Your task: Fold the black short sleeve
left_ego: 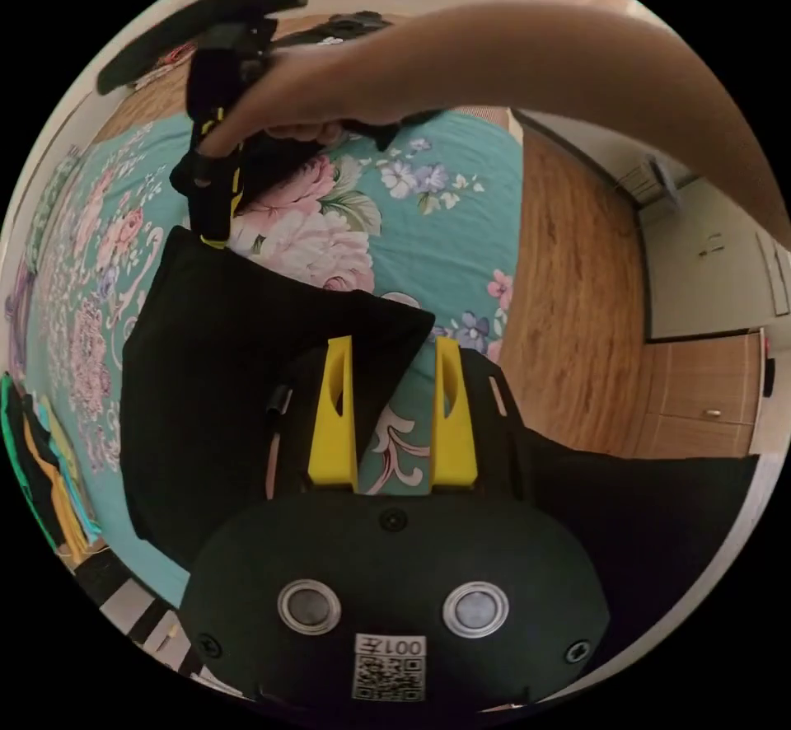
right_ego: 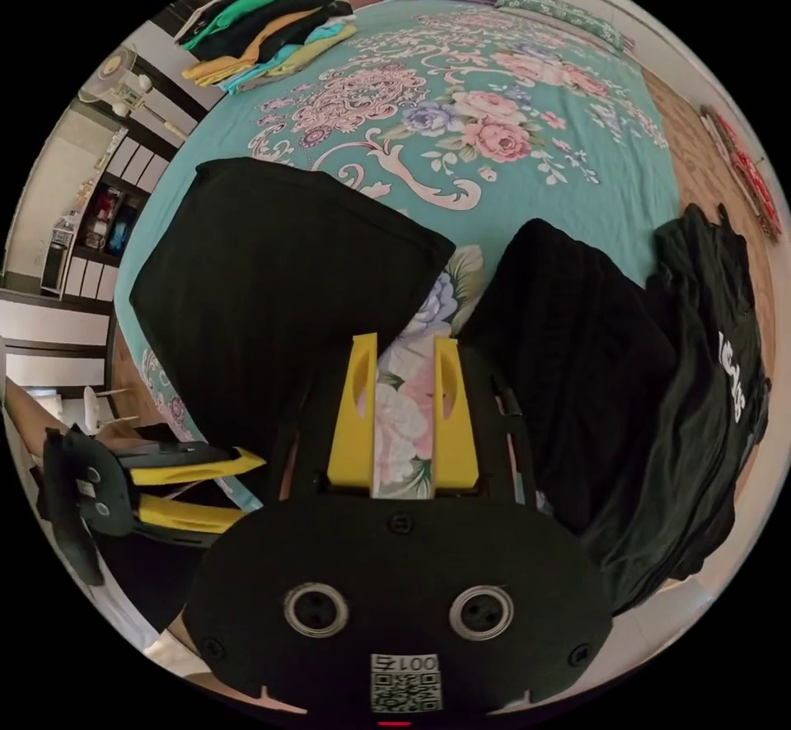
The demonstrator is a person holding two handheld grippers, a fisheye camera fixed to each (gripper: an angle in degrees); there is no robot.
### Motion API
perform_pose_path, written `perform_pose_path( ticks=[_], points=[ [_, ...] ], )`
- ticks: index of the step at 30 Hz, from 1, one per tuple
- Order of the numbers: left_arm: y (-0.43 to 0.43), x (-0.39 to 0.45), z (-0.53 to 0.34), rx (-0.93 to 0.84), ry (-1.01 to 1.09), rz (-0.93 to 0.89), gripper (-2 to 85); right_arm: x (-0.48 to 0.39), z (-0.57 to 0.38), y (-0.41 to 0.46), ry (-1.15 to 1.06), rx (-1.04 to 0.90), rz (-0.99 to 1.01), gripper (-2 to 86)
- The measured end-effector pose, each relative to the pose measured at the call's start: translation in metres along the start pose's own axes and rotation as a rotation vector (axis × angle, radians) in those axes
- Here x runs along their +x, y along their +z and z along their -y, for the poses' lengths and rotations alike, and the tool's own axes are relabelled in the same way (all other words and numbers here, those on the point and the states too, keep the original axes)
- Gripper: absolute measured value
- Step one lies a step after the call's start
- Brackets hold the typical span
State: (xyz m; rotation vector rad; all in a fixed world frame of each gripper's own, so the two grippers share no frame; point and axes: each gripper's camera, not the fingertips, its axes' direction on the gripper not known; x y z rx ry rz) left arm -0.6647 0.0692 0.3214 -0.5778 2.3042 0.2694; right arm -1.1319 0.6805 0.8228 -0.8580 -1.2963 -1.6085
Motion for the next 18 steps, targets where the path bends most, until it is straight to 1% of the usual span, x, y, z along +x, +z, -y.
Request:
perform_pose_path(
  ticks=[2,4,5,8,10,12,14,15,17,18],
  points=[
    [0.011,0.024,0.012,-0.057,0.019,0.103,6.6,0.002,-0.026,-0.003,0.011,0.032,-0.018,9.4],
    [0.012,0.035,0.014,-0.053,-0.006,0.148,4.4,0.003,-0.050,-0.005,0.026,0.045,-0.045,9.2],
    [0.012,0.041,0.014,-0.051,-0.016,0.156,2.1,0.003,-0.068,-0.006,0.042,0.049,-0.072,9.0],
    [0.005,0.053,0.012,-0.012,-0.043,0.163,-0.7,0.003,-0.114,0.000,0.102,0.050,-0.138,8.7],
    [-0.002,0.057,0.009,0.022,-0.078,0.145,-1.2,0.004,-0.140,0.009,0.162,0.056,-0.096,8.7],
    [-0.008,0.057,0.004,0.049,-0.127,0.108,-1.4,0.009,-0.162,0.021,0.234,0.079,0.027,8.7],
    [-0.016,0.057,-0.002,0.082,-0.180,0.071,-1.5,0.021,-0.189,0.040,0.378,0.177,0.280,8.9],
    [-0.018,0.058,-0.003,0.087,-0.187,0.067,-1.5,0.025,-0.196,0.046,0.425,0.217,0.360,9.0],
    [-0.023,0.064,-0.007,0.096,-0.199,0.091,-1.5,0.042,-0.219,0.074,0.597,0.374,0.706,9.3],
    [-0.024,0.065,-0.008,0.099,-0.200,0.101,-1.5,0.046,-0.224,0.081,0.635,0.411,0.769,9.6]
  ],
)
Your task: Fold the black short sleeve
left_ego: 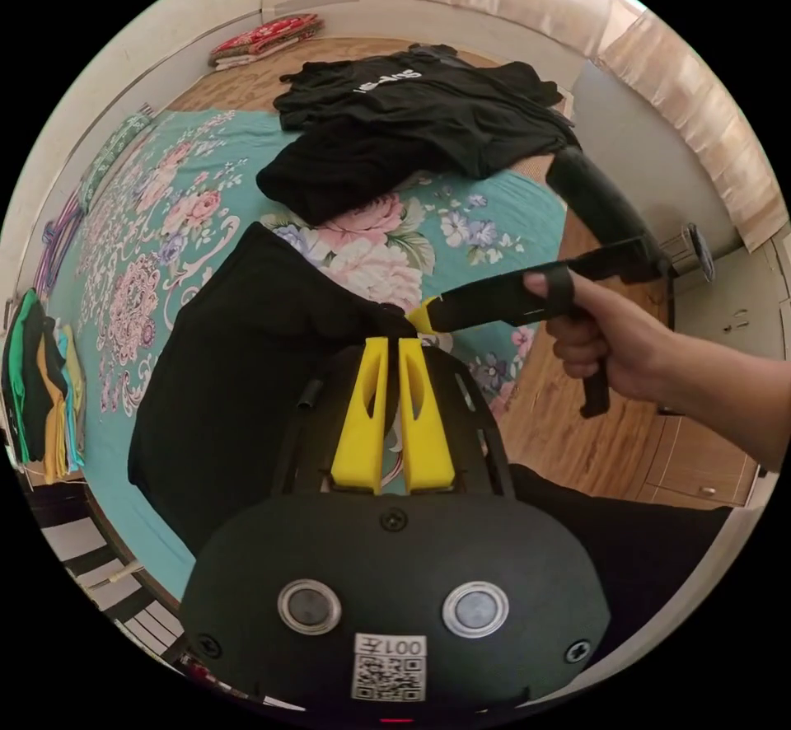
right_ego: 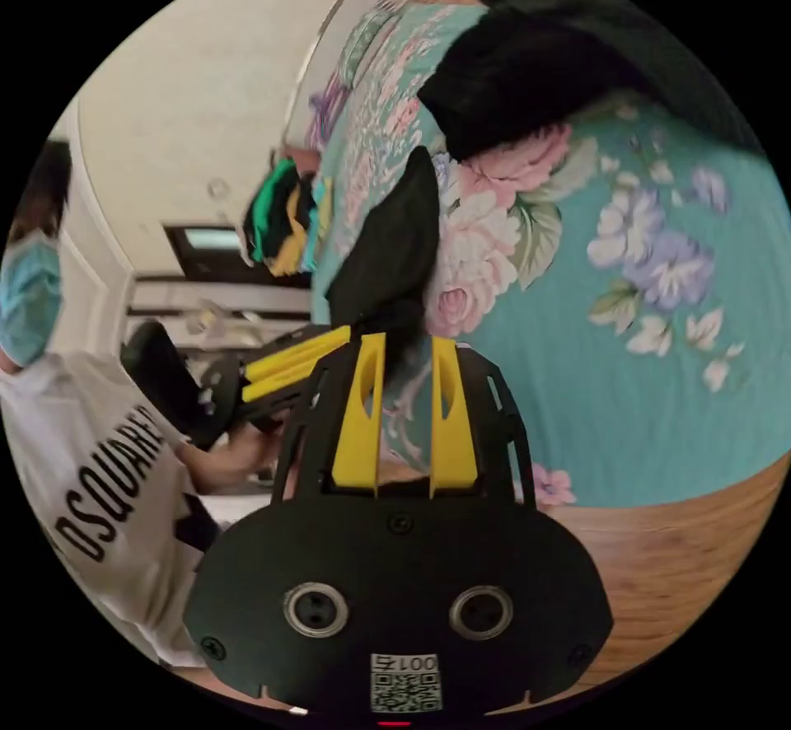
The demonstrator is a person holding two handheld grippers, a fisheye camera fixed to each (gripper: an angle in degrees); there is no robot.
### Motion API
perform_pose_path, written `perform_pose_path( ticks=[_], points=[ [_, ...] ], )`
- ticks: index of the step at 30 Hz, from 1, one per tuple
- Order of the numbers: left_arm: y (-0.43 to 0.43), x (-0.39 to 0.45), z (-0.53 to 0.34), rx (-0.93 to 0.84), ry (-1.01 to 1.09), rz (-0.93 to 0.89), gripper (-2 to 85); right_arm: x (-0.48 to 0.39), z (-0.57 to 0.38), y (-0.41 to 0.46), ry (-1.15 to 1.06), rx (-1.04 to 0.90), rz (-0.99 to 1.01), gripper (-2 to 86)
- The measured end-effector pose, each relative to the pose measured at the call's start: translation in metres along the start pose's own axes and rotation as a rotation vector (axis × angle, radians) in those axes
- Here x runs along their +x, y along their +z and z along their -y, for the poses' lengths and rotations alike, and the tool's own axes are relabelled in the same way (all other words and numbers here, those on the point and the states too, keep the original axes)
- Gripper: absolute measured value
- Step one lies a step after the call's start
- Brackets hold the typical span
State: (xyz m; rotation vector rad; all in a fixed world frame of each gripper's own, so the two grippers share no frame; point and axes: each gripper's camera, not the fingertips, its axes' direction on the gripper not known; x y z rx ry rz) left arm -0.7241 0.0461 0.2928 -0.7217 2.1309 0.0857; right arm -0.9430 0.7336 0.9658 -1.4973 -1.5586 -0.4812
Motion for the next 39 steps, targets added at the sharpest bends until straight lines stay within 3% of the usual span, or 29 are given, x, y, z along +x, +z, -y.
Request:
perform_pose_path(
  ticks=[5,9,15,23,31,35,39],
  points=[
    [-0.008,0.005,-0.006,0.022,-0.013,-0.007,-1.5,0.069,-0.012,0.005,0.274,0.159,0.429,12.8],
    [-0.007,0.006,-0.012,0.030,-0.040,-0.022,-1.3,0.090,-0.007,0.011,0.335,0.155,0.544,14.0],
    [-0.001,0.011,-0.024,0.043,-0.062,-0.033,-1.1,0.101,0.035,0.034,0.380,0.036,0.555,12.6],
    [0.001,-0.006,-0.050,0.105,-0.167,-0.069,-1.0,0.093,0.108,0.073,0.395,-0.059,0.502,1.7],
    [0.008,-0.049,-0.085,0.191,-0.301,-0.155,-1.0,0.071,0.124,0.076,0.404,0.024,0.430,0.3],
    [0.020,-0.068,-0.112,0.240,-0.341,-0.232,-0.9,0.044,0.130,0.075,0.335,-0.028,0.317,0.5],
    [0.035,-0.081,-0.133,0.260,-0.340,-0.278,-0.9,0.036,0.132,0.088,0.324,-0.047,0.365,0.6]
  ],
)
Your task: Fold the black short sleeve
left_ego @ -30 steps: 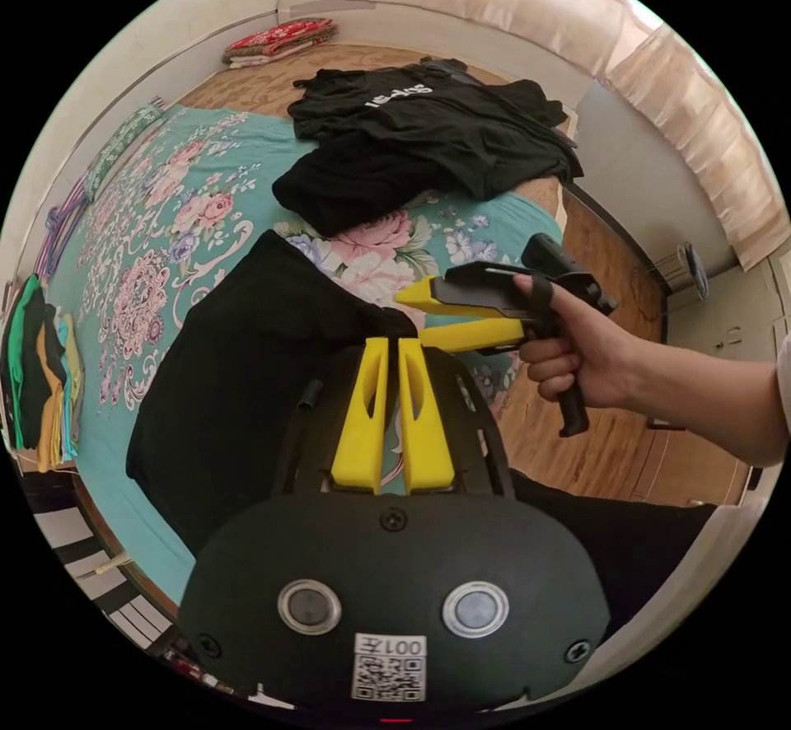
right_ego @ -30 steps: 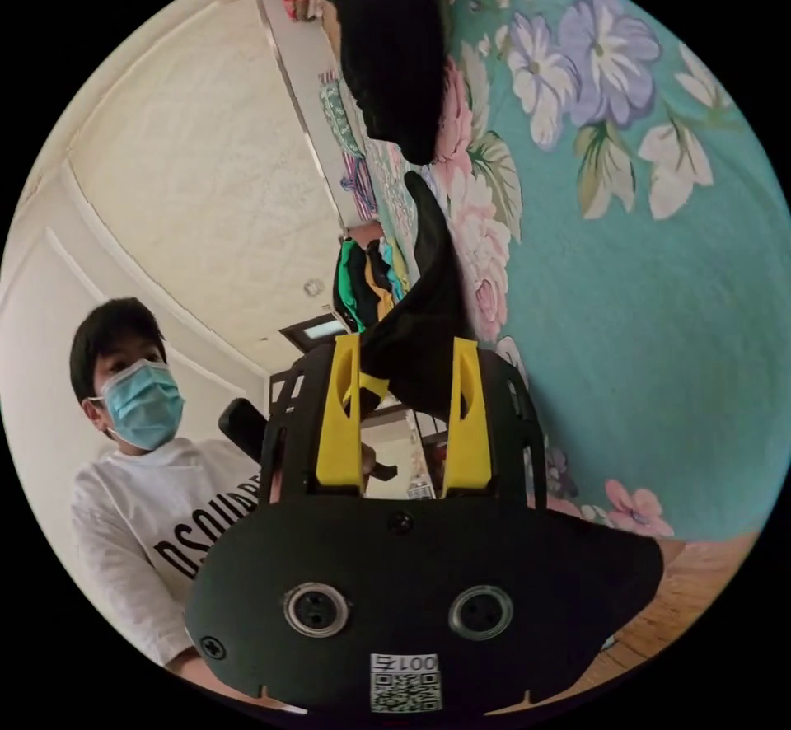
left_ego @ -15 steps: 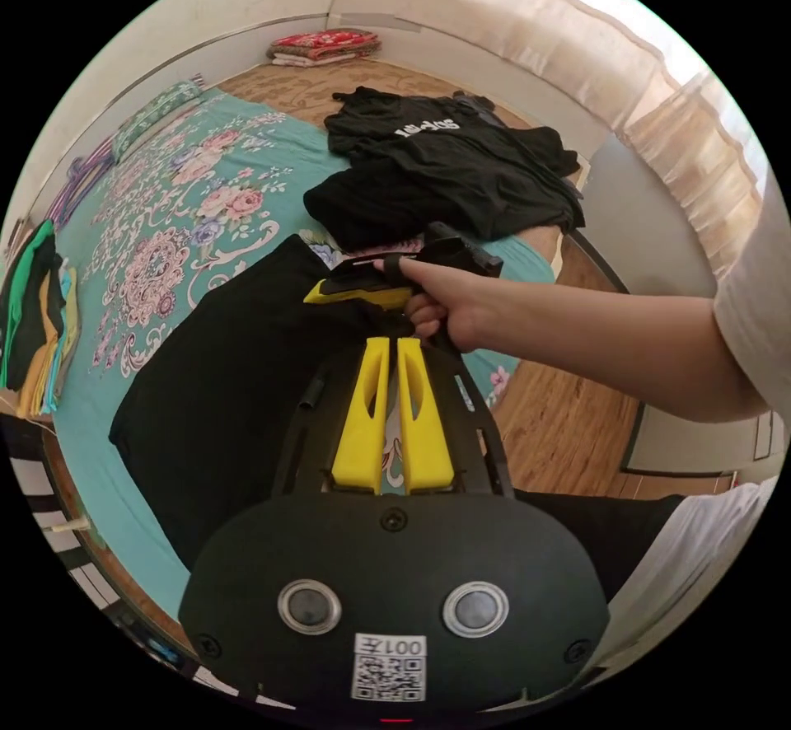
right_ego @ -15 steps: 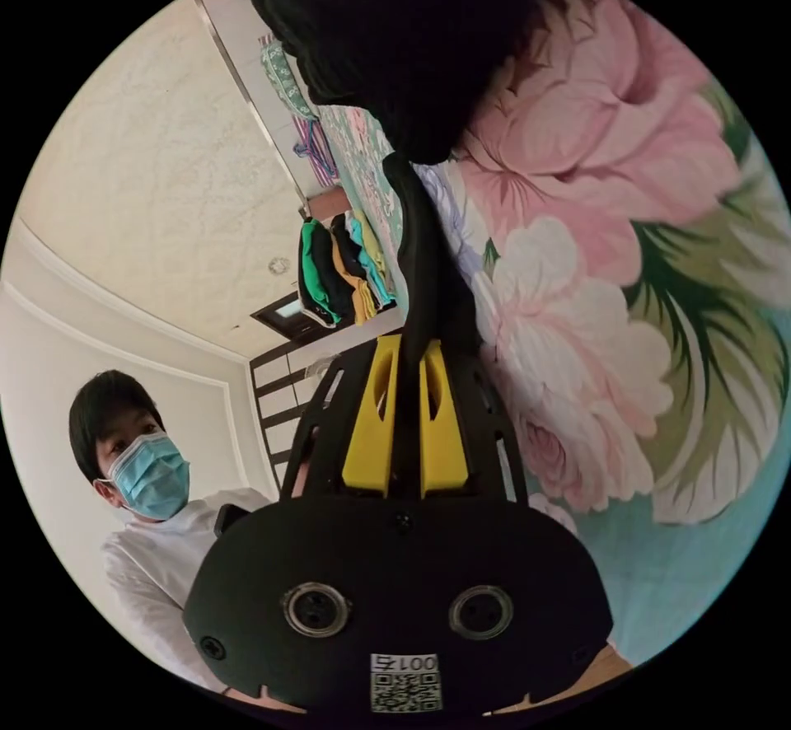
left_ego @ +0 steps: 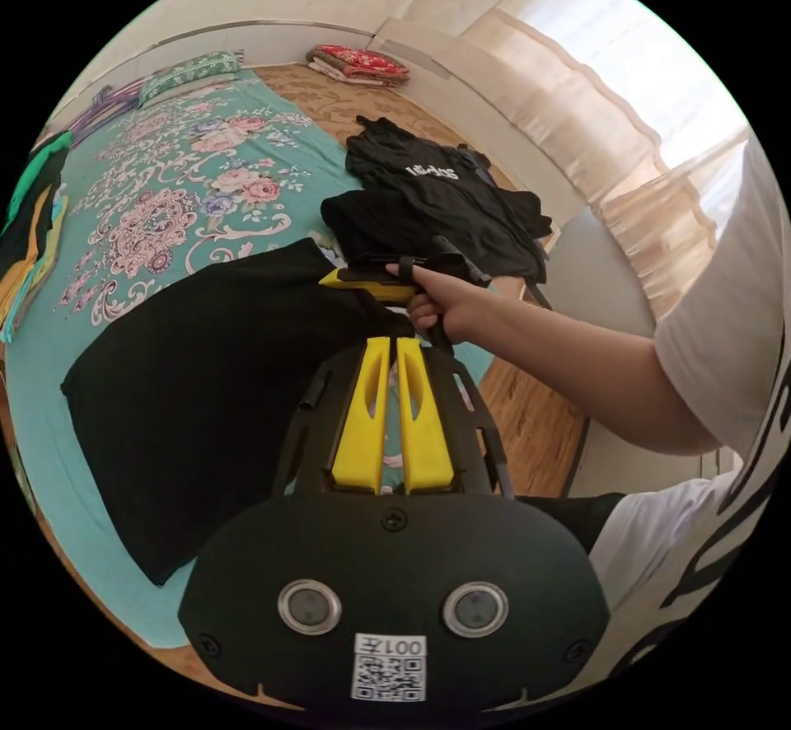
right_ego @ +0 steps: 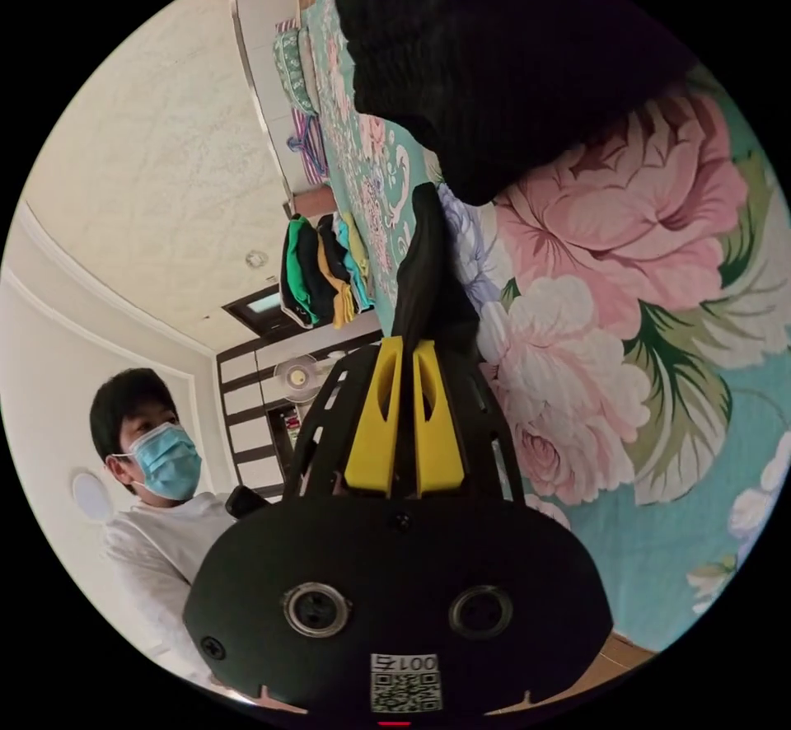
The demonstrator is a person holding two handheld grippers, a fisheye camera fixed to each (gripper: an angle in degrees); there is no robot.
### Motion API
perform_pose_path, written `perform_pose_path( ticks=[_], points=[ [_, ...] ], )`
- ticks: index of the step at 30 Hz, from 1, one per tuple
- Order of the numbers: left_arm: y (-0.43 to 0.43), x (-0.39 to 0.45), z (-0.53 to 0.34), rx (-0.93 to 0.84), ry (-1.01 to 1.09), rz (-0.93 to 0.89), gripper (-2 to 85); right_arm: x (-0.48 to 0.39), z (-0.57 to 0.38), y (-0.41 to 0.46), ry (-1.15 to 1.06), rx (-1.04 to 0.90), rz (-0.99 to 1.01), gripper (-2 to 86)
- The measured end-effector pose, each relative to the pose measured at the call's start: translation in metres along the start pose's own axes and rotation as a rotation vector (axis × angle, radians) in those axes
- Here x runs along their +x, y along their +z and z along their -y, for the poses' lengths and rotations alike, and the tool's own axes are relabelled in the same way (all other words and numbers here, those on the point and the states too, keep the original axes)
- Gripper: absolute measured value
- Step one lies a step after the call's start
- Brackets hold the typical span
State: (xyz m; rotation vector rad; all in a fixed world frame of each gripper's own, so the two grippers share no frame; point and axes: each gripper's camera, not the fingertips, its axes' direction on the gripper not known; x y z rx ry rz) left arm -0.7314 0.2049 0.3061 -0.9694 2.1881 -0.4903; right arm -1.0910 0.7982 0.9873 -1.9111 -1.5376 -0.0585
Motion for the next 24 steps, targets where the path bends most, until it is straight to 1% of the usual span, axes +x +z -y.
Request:
perform_pose_path(
  ticks=[3,6,11,15,17,18,20,21,23,24],
  points=[
    [0.016,-0.019,-0.008,-0.007,0.036,-0.027,-0.9,0.000,0.001,0.017,0.028,-0.010,0.021,0.7],
    [0.031,-0.039,-0.008,-0.017,0.057,-0.061,-0.9,-0.016,0.000,0.029,0.013,0.005,-0.049,0.7],
    [0.045,-0.085,-0.014,0.003,-0.009,-0.174,-0.9,-0.073,-0.008,0.052,-0.106,0.001,-0.287,0.7],
    [0.027,-0.122,-0.032,0.081,-0.053,-0.228,-1.0,-0.122,-0.024,0.083,-0.176,0.021,-0.249,0.8],
    [-0.007,-0.165,-0.057,0.179,-0.121,-0.262,-0.9,-0.173,-0.036,0.128,-0.314,-0.025,-0.264,0.9],
    [-0.016,-0.179,-0.065,0.200,-0.150,-0.273,-0.9,-0.186,-0.039,0.144,-0.354,-0.046,-0.275,1.0],
    [-0.047,-0.238,-0.103,0.264,-0.270,-0.290,-0.9,-0.228,-0.052,0.218,-0.499,-0.165,-0.308,1.3],
    [-0.053,-0.253,-0.113,0.268,-0.302,-0.275,-0.9,-0.235,-0.055,0.239,-0.528,-0.203,-0.313,1.4],
    [-0.067,-0.311,-0.160,0.253,-0.421,-0.166,-0.9,-0.248,-0.066,0.330,-0.627,-0.366,-0.365,2.0],
    [-0.068,-0.326,-0.173,0.241,-0.458,-0.143,-0.9,-0.247,-0.069,0.353,-0.649,-0.419,-0.383,2.5]
  ],
)
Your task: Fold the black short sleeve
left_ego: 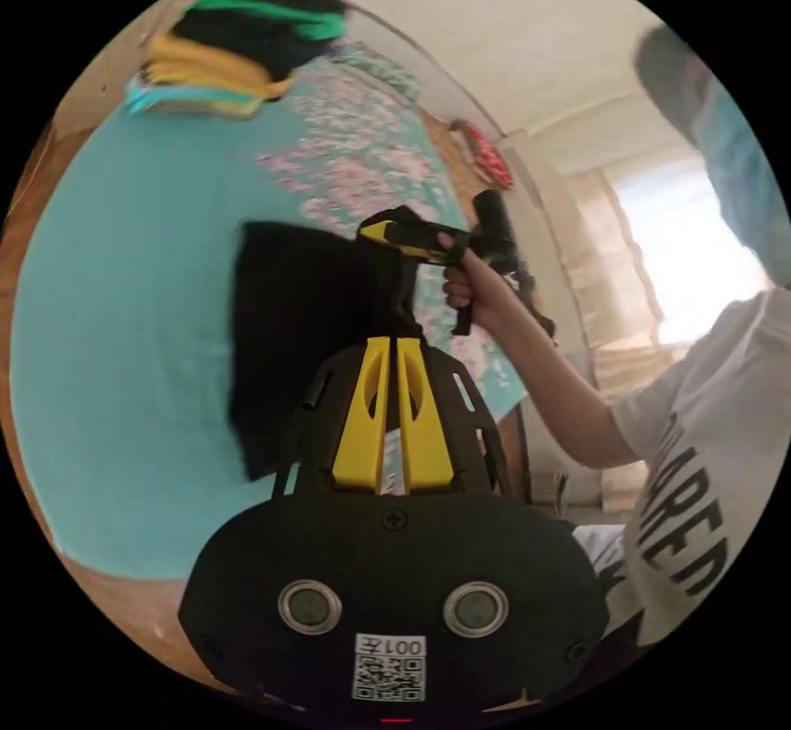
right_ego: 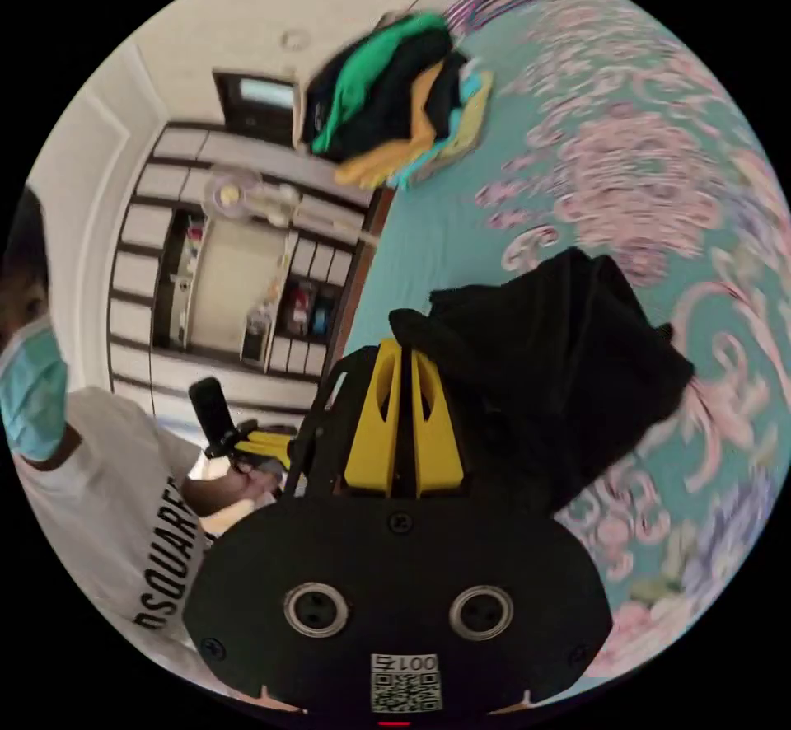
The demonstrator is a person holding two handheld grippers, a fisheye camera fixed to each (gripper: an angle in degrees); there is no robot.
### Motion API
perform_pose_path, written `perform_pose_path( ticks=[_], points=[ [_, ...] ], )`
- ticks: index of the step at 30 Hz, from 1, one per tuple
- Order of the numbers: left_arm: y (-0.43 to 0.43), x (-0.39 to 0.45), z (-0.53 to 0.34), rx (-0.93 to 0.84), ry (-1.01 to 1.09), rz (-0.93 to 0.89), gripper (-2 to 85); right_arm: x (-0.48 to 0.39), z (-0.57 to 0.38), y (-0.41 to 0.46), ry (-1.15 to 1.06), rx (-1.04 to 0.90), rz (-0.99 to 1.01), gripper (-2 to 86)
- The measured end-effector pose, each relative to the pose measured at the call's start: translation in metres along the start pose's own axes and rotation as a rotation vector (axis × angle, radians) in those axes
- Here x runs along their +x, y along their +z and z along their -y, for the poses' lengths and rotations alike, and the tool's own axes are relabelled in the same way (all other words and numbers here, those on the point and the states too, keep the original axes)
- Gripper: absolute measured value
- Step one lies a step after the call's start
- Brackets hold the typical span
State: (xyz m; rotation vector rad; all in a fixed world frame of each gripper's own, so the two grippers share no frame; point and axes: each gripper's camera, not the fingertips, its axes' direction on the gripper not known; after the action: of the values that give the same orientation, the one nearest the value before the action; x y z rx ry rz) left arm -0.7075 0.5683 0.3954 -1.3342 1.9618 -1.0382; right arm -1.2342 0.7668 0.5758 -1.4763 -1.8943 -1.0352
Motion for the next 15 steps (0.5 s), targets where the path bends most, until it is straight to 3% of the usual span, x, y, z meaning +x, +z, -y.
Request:
perform_pose_path(
  ticks=[2,4,7,10,15],
  points=[
    [-0.007,-0.074,-0.025,-0.055,-0.163,0.098,-0.8,-0.015,0.023,0.081,-0.063,-0.220,0.023,5.2],
    [-0.007,-0.119,-0.046,-0.063,-0.293,0.087,-0.9,-0.031,0.027,0.109,-0.070,-0.273,0.065,6.6],
    [-0.003,-0.161,-0.071,0.005,-0.400,-0.104,-0.9,-0.074,0.015,0.098,-0.125,-0.221,-0.062,7.1],
    [0.006,-0.174,-0.075,-0.016,-0.390,-0.124,-0.8,-0.113,-0.011,0.074,-0.124,-0.192,-0.258,8.4],
    [0.016,-0.201,-0.077,-0.029,-0.448,-0.206,0.2,-0.171,-0.071,0.086,-0.077,-0.344,-0.421,12.4]
  ],
)
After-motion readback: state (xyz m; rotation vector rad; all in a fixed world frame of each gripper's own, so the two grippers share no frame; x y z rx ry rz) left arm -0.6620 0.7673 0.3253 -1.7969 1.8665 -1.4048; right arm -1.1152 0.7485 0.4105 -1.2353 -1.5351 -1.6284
